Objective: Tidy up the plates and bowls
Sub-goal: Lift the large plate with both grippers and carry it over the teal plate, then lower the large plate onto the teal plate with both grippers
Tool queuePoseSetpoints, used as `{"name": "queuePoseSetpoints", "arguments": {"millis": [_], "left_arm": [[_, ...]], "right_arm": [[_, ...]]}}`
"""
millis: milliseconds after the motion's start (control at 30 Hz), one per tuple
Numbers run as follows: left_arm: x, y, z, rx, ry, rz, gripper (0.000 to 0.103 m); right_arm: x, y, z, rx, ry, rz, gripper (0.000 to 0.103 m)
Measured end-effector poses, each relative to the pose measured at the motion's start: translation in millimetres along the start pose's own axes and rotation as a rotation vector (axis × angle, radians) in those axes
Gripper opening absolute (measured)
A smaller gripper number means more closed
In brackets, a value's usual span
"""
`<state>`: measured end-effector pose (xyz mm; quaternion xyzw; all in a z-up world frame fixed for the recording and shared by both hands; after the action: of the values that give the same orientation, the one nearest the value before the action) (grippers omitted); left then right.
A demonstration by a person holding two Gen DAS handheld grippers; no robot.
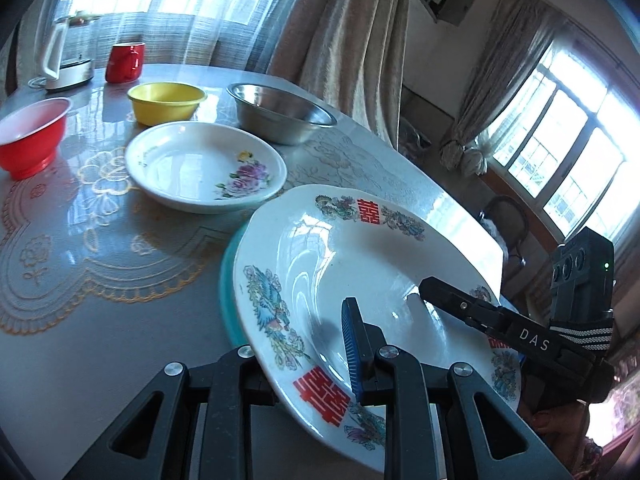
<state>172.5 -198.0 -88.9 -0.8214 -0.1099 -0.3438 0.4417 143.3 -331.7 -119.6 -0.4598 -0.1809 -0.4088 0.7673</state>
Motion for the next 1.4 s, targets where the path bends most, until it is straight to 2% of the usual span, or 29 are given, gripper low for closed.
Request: {"name": "queuePoseSetpoints", "arguments": {"millis": [333, 767, 933, 1100, 1200, 1300, 1400], "left_arm": [[2, 20, 1, 0.023, 0.003, 0.047, 0.023], [1, 20, 7, 0.04, -0.018, 0.045, 0.023], [0, 18, 10, 0.048, -0.03, 0.043, 0.023], [2, 18, 13, 0.053, -0.04, 0.041, 0.021], [2, 18, 14, 0.058, -0.042, 0.04, 0.021], [1, 16, 14, 0.069, -0.035, 0.039, 0.021], [0, 14, 14, 0.097, -0.022, 0.035, 0.021]], "right_arm": [[7, 14, -17, -0.029, 0.026, 0.021, 0.02], [8, 19, -15, -0.042, -0.01, 0.014, 0.021], [7, 14, -17, -0.059, 0.002, 0.032, 0.024], [4, 3, -23, -0.04, 0.041, 0.029, 0.025], [1, -3, -23, -0.069, 0.026, 0.027, 0.025], [0, -8, -25, -0.063, 0.023, 0.02, 0.025], [0, -10, -24, -0.095, -0.02, 0.015, 0.021]]}}
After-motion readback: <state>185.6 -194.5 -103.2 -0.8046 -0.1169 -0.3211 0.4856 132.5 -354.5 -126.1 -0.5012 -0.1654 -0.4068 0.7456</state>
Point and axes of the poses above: each gripper's, at about its wrist camera, not at the fingertips, and y roughly the way its jaws point, z to its left, x to its top, the point moved 8 cm from there along y, roughly the way its jaws point, and after that the axes turned 3 degrees about x, right-handed, at the moved point
